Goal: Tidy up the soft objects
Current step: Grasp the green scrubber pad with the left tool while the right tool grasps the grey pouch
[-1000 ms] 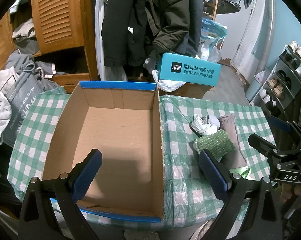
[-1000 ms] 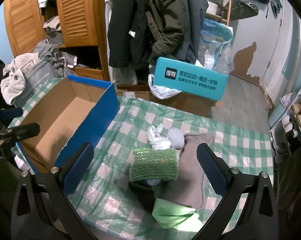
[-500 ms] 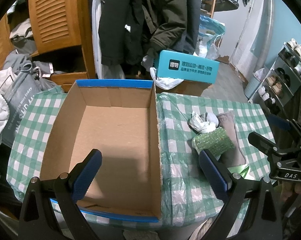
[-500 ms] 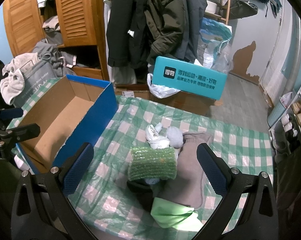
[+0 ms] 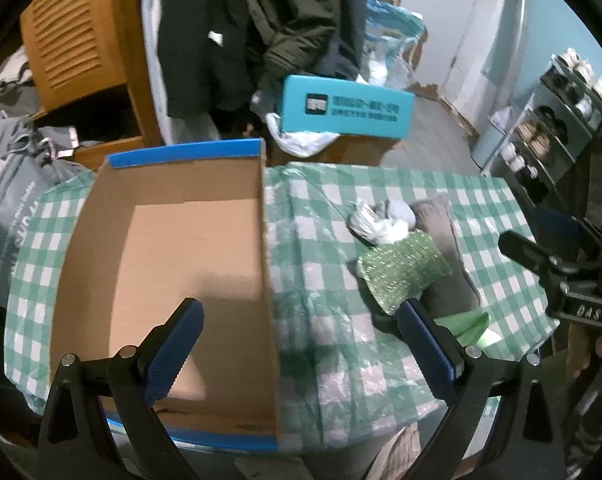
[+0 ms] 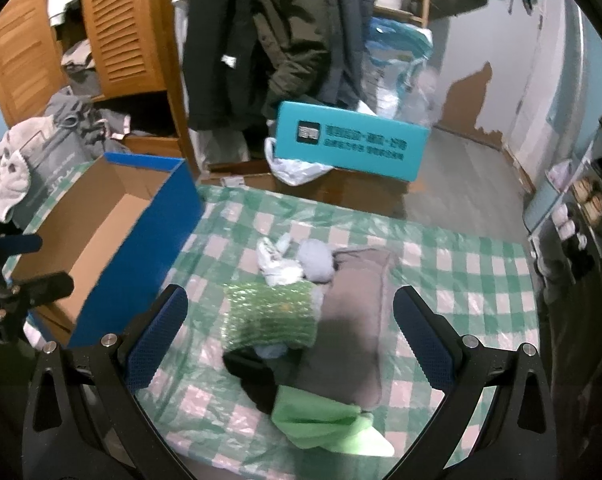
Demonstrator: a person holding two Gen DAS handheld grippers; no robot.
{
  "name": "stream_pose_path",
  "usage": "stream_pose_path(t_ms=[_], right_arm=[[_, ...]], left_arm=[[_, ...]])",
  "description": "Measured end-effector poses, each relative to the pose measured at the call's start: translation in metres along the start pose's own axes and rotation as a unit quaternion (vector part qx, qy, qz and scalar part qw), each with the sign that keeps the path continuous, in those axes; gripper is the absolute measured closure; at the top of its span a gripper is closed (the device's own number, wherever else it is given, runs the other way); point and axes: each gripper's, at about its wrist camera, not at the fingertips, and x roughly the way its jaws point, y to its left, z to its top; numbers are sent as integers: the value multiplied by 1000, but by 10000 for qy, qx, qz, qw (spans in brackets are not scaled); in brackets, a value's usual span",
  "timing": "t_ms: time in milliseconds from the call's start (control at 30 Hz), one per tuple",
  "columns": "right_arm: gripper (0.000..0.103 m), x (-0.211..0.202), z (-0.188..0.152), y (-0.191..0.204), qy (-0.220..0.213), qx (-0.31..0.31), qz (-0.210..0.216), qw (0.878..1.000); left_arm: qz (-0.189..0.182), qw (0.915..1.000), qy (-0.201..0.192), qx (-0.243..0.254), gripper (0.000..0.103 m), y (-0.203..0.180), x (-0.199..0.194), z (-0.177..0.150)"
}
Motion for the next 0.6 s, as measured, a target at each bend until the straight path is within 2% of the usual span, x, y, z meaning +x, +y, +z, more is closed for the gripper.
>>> stream_pose_path(t_ms=[500,600], right_arm=[[2,16,-12,-50,313,480,-298,9979],[2,20,-16,-57,382,570,-295,9972]], left_arm=[[-12,9991,245,351,4,-27,32,14],[-148,9988,292,360,4,-33,42,17]])
